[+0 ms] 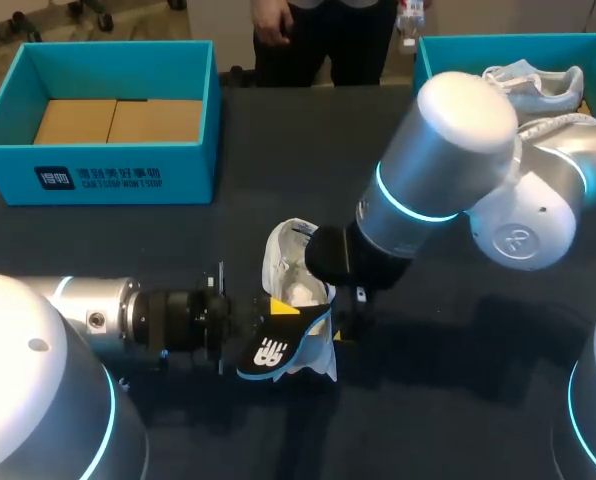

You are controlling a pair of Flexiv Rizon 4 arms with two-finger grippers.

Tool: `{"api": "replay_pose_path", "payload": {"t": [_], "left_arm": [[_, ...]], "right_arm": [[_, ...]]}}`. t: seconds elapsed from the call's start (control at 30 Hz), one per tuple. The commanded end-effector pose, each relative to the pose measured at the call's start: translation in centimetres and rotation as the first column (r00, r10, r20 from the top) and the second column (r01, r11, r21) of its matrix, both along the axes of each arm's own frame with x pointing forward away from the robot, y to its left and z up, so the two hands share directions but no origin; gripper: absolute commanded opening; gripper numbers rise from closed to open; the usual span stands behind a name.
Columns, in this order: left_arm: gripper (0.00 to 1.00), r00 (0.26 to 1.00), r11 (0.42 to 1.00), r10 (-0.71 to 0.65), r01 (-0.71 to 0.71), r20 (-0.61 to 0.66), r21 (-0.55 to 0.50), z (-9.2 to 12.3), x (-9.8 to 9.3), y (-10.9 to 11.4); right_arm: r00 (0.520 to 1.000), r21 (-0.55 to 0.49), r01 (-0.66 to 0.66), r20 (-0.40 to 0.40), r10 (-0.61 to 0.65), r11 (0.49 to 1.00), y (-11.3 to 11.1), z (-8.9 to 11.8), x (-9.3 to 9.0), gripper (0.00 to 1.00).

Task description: Take the shoe out of the shoebox, open the shoe tongue, remove and reinsert the insole, then place the shoe into the shoebox

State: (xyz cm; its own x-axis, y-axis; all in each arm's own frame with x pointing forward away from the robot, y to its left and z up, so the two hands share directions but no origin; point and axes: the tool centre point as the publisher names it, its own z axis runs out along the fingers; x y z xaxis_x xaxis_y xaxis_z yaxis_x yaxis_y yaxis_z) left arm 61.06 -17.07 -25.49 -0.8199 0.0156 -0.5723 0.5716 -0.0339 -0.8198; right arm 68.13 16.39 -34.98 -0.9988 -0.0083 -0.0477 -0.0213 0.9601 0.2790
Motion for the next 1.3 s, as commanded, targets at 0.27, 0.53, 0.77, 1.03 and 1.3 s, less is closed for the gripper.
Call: {"api": "replay_pose_path", "payload": {"t": [0.27, 0.53, 0.77, 1.03, 1.3], "left_arm": [[0.00, 0.999, 1.000, 0.016, -0.017, -0.041, -0.011, -0.1, -0.6, 0.1], [0.00, 0.999, 1.000, 0.006, -0.006, -0.043, -0.001, -0.9, -0.4, -0.4], [0.00, 0.999, 1.000, 0.009, -0.009, -0.053, 0.003, -1.6, -0.1, -1.0], [0.00, 0.998, 1.000, 0.006, -0.005, -0.057, 0.021, -2.5, 0.6, -1.9], [0.00, 0.997, 1.000, 0.014, -0.012, -0.071, 0.027, -3.0, 1.9, -2.4]], "right_arm": [[1.000, 0.023, 0.010, 0.018, -0.011, 1.000, -0.7, -0.5, -0.7, 1.00], [1.000, 0.023, 0.010, 0.018, -0.011, 1.000, -0.7, -0.5, -0.7, 1.00], [1.000, 0.023, 0.010, 0.018, -0.011, 1.000, -0.7, -0.5, -0.7, 1.00], [1.000, 0.023, 0.010, 0.018, -0.011, 1.000, -0.7, -0.5, -0.7, 1.00], [1.000, 0.023, 0.010, 0.018, -0.011, 1.000, -0.7, -0.5, -0.7, 1.00]]}}
